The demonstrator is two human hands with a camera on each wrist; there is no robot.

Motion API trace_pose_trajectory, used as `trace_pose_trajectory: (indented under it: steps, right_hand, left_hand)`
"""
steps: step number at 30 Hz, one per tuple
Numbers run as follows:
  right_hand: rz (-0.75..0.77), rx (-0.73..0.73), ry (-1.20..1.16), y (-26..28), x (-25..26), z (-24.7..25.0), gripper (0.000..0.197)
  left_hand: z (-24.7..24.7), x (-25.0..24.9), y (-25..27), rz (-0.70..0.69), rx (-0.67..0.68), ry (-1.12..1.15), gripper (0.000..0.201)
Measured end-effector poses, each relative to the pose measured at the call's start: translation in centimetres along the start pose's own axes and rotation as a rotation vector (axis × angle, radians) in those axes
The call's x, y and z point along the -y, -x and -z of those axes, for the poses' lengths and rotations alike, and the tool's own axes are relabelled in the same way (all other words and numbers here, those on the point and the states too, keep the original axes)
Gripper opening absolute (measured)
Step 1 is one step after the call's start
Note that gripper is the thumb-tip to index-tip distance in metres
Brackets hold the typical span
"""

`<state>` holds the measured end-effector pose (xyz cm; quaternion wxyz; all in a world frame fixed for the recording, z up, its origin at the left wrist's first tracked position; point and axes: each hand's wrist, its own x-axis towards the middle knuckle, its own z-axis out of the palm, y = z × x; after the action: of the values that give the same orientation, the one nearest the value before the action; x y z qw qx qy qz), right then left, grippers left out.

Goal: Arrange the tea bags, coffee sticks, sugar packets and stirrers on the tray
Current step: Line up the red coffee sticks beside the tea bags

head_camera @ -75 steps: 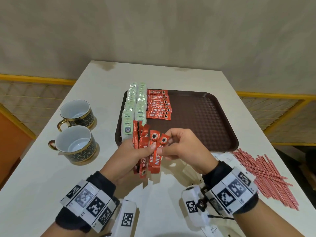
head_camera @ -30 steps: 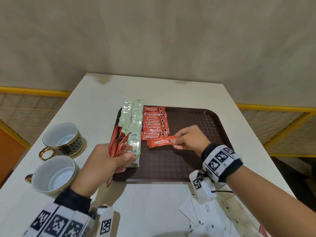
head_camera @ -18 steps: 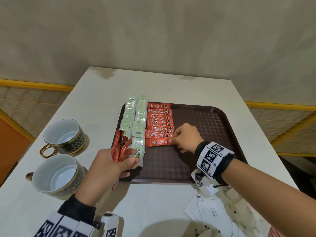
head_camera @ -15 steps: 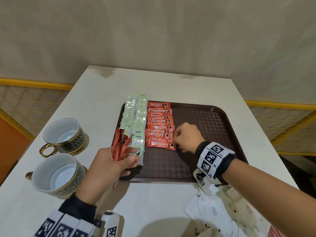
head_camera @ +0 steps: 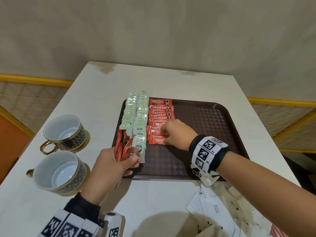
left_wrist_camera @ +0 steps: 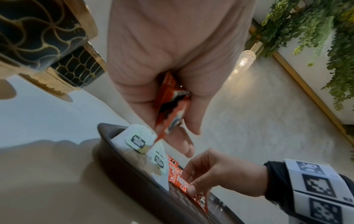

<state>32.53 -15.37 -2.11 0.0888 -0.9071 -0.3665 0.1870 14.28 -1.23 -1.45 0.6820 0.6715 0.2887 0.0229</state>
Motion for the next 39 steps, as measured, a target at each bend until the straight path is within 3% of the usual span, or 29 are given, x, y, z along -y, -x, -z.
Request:
trace_pose_trajectory:
  steps: [15,27,39]
  right_hand:
    - [-0.026,0.102,-0.014,-1.2,0.4,0.3,0.02]
    - [-0.003,-0.007,0.05,-1.6,0.3,0.4,0.032]
    - [0.108,0.033,0.001,-1.8,1.0,0.1,0.017]
  left_hand:
    - [0.7,0.7,-0.1,0.009,-0.029,0.035,0.013]
    - [0.5,0.9,0.0,0.014,-0.02,0.027,0.015]
    - [0.2,0.1,0.0,0.026,0.012,0.038,0.022]
